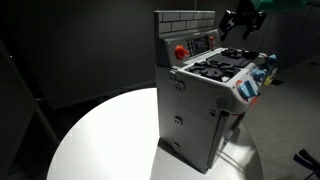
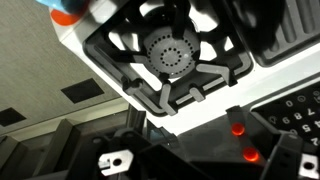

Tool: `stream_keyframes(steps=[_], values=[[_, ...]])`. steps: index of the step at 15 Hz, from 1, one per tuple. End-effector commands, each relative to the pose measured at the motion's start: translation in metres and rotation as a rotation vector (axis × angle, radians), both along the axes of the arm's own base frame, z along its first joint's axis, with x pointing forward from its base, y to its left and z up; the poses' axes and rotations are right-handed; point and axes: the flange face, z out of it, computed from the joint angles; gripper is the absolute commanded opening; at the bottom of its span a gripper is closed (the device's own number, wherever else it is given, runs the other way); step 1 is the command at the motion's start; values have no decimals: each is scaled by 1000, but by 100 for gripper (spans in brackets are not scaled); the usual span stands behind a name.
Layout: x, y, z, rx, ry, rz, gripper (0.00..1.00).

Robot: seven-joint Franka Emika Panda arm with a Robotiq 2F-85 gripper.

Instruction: Press the bottom right orange button on the stove

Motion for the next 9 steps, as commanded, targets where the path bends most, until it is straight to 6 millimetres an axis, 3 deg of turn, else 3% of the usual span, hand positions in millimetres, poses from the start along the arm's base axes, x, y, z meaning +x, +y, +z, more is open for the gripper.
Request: stream_keyframes(steps=[1, 9], values=[[20, -1, 1, -1, 35, -39, 100], [42, -3, -10, 6, 76, -64, 100]])
